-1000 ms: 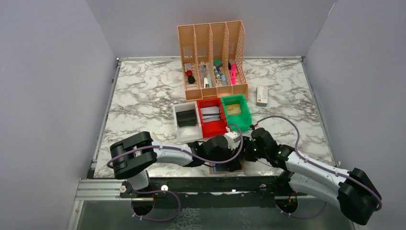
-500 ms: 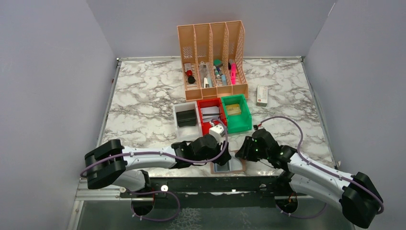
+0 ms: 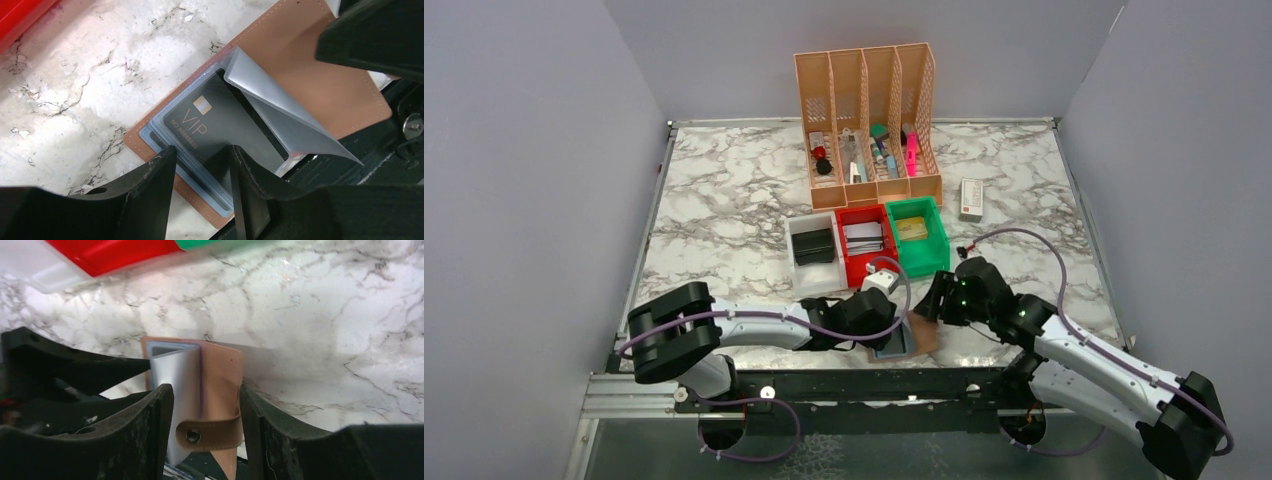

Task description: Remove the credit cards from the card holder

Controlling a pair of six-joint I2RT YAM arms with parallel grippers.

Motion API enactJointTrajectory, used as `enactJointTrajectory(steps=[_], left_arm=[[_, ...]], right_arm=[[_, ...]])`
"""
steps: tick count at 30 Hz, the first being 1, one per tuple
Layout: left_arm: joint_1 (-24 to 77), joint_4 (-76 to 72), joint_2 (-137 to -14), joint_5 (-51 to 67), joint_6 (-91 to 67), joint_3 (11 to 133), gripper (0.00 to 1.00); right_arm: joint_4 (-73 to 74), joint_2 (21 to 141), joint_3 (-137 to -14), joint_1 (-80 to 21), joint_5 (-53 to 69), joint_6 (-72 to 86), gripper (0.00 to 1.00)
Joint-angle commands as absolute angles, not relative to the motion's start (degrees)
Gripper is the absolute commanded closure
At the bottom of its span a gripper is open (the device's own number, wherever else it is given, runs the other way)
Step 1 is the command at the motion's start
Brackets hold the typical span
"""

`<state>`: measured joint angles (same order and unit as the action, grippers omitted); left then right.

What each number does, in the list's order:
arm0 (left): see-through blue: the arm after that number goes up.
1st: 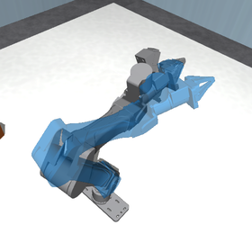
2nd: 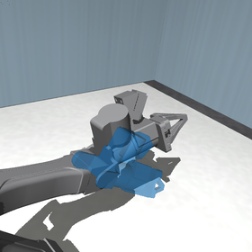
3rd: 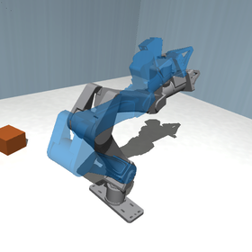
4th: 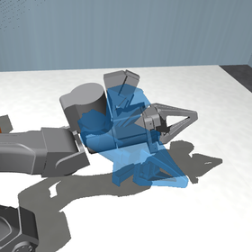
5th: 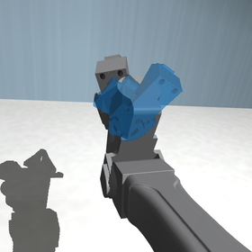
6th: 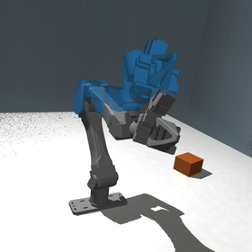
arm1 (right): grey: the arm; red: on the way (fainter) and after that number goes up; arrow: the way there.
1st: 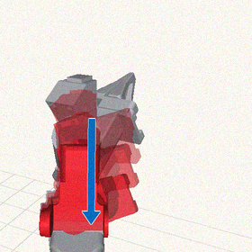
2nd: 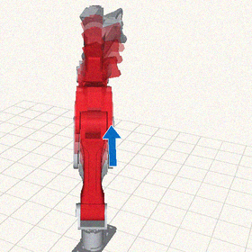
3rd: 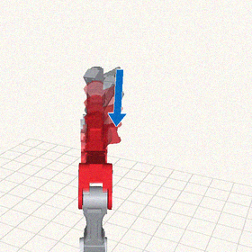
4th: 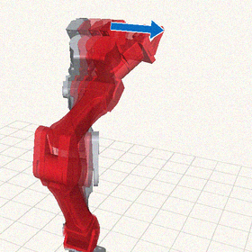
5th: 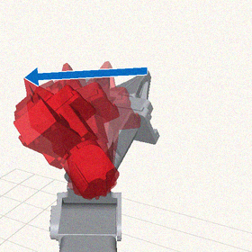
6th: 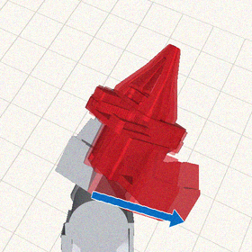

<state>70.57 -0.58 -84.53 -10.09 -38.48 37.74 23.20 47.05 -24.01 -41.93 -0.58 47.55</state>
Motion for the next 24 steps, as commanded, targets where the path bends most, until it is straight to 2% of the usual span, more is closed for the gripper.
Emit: enactJointTrajectory(steps=[1,8,17,21,24], left_arm=[[71.58,5.25,-87.62,-13.49,-39.21,39.90,0.54],[72.06,5.25,-89.15,-13.85,-39.55,40.93,0.54],[72.44,4.64,-88.82,-14.25,-39.81,40.96,0.54],[72.51,4.08,-88.31,-14.33,-40.06,40.71,0.54],[72.52,3.61,-88.32,-14.20,-40.15,40.69,0.54]], right_arm=[[30.14,44.69,-29.47,-42.19,-2.72,45.09,0.44],[27.33,41.50,-30.84,-42.19,6.65,42.79,0.43],[19.01,42.91,-28.07,-42.19,20.24,40.82,0.71],[15.20,45.79,-26.33,-42.26,25.19,40.53,0.75],[14.93,47.22,-25.91,-42.51,24.50,40.58,0.76]])
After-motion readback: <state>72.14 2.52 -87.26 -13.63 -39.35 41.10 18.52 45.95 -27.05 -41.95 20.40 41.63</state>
